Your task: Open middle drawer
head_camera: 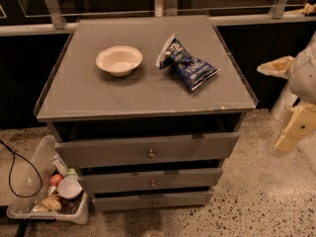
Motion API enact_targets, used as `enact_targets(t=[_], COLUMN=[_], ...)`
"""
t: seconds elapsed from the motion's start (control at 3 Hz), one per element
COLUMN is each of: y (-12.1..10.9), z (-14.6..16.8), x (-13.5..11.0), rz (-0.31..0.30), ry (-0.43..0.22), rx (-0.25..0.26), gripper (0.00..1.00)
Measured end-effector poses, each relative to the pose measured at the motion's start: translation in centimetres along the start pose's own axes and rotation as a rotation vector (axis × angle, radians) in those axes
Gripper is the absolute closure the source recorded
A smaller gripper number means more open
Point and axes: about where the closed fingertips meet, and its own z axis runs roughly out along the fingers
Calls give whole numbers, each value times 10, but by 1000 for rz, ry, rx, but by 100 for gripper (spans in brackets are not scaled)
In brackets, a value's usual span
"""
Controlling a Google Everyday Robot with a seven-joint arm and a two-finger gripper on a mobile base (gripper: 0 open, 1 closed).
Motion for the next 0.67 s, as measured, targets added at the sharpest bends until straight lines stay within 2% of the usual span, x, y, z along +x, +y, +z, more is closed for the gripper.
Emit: enact_targets(t=[0.33, 0.67], y=[28, 64], z=[34, 74], x=[14, 19], rz=[-16, -26], ry=[-150, -241], rx=[-22, -74], gripper=[0, 0])
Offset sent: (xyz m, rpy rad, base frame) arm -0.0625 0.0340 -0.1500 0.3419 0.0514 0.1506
